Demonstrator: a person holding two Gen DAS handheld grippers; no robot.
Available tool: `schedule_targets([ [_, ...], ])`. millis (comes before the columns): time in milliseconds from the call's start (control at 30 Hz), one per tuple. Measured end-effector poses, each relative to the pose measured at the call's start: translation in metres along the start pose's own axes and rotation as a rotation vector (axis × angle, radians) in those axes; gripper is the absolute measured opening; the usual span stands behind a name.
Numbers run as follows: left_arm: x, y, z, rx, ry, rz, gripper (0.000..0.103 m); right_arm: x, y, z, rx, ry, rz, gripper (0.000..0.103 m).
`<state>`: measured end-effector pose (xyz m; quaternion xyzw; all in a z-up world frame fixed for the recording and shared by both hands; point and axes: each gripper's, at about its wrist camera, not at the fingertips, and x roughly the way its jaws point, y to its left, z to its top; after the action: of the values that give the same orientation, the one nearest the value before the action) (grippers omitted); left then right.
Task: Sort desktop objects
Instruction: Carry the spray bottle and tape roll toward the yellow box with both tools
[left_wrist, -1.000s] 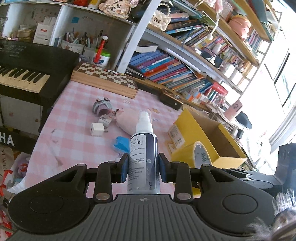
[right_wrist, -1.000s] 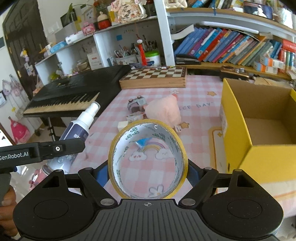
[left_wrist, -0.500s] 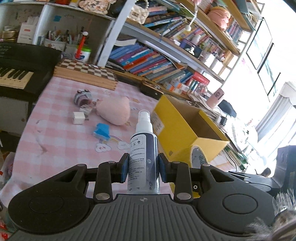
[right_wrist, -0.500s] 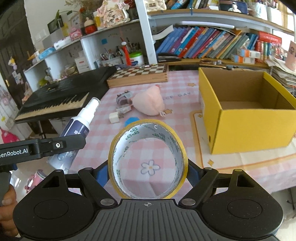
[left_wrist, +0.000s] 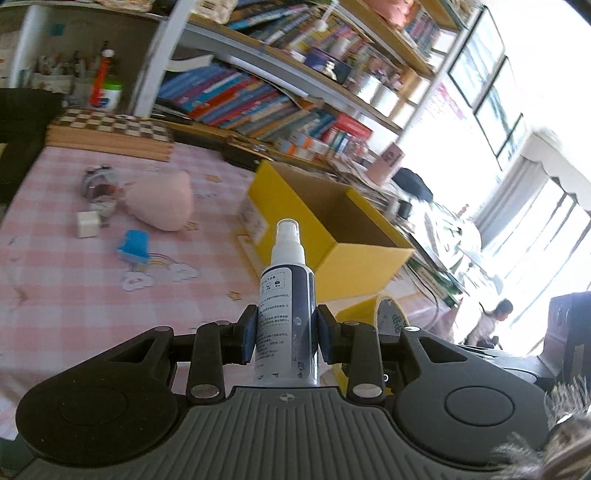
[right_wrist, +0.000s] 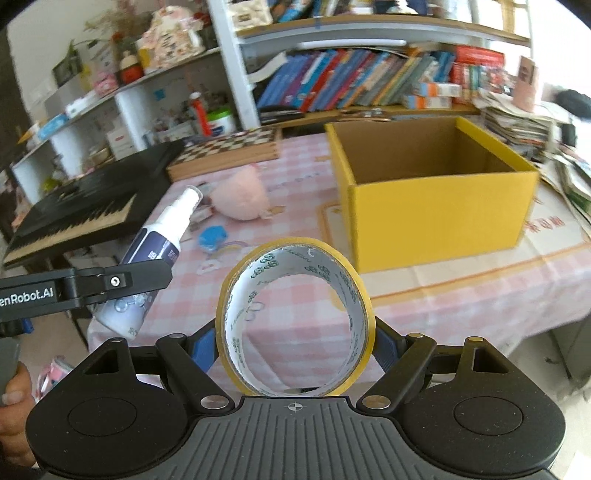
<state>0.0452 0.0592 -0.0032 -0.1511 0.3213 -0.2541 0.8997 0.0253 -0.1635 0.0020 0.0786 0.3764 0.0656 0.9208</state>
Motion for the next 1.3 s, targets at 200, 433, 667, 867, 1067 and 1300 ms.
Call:
schedule_targets([
  [200,0.009,-0.014,0.0,0.033,0.018,-0.033,0.03,-0.007,-0.015,-0.003,0.046,-0.006,-0.027,0.083],
  [433,0.018,-0.028,0.004,0.055,0.024,-0.051,0.03,-0.012,-0.028,-0.003,0.061,-0.018,-0.038,0.083],
  [667,0.031,-0.045,0.01,0.087,0.034,-0.066,0.03,-0.014,-0.047,-0.001,0.09,-0.027,-0.05,0.083],
  [867,0.044,-0.057,0.013,0.098,0.048,-0.077,0.03,-0.015,-0.061,0.001,0.106,-0.027,-0.061,0.083],
  [1067,0.056,-0.066,0.015,0.108,0.065,-0.092,0.03,-0.015,-0.073,0.002,0.124,-0.018,-0.073,0.083],
  [1300,0.064,-0.073,0.017,0.113,0.067,-0.097,0.03,-0.013,-0.089,0.007,0.139,-0.006,-0.088,0.083],
])
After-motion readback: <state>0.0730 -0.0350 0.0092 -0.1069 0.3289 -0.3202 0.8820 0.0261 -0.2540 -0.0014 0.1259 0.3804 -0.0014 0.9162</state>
